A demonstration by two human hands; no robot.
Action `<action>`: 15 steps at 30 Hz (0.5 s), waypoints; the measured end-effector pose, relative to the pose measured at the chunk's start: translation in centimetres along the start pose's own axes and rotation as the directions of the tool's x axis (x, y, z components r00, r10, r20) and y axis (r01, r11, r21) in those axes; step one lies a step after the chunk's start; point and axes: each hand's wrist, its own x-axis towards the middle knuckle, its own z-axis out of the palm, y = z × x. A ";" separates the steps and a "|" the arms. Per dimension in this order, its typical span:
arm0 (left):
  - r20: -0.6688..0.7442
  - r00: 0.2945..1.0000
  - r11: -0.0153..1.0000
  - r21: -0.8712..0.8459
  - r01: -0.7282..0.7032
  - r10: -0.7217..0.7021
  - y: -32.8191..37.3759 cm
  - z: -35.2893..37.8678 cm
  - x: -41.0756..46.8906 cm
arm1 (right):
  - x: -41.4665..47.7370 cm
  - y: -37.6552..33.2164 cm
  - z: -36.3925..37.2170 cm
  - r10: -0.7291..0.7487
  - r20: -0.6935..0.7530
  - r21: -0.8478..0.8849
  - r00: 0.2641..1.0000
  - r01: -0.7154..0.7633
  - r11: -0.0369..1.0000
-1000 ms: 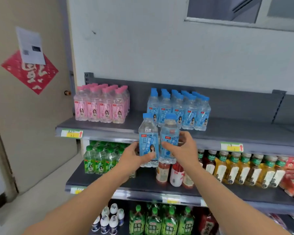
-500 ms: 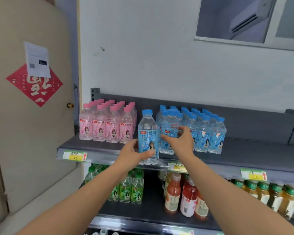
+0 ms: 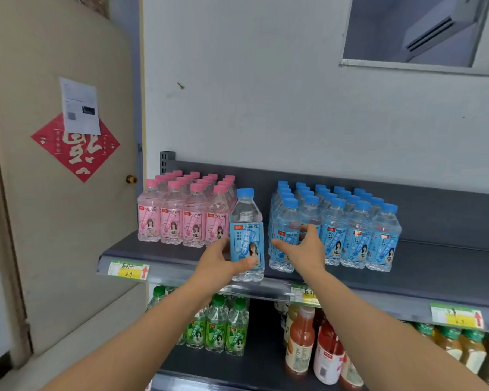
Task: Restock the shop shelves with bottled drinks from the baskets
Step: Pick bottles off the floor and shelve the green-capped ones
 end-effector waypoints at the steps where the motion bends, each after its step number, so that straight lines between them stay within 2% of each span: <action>1: -0.001 1.000 1.000 0.006 -0.001 0.001 -0.1 0.1 0.1 | 0.1 0.1 0.1 -0.016 0.001 -0.012 1.000 0.016 1.000; 10: 0.002 1.000 1.000 0.026 -0.005 0.005 -0.2 2.0 0.8 | 0.3 0.3 -0.4 -0.014 0.095 -0.047 0.995 0.018 0.999; 12: 0.019 1.000 0.999 0.045 -0.022 0.021 0.1 2.4 1.0 | -0.1 0.3 -0.9 -0.045 0.042 -0.041 0.998 0.047 0.998; 13: 0.032 0.999 0.998 0.055 -0.032 0.030 0.2 2.7 1.1 | -0.4 0.2 -1.2 -0.076 -0.033 -0.012 0.997 0.076 0.997; 15: 0.045 0.998 0.997 0.065 -0.049 0.046 0.5 3.3 1.3 | -1.2 -0.3 -2.0 -0.122 -0.119 0.147 0.985 0.139 0.979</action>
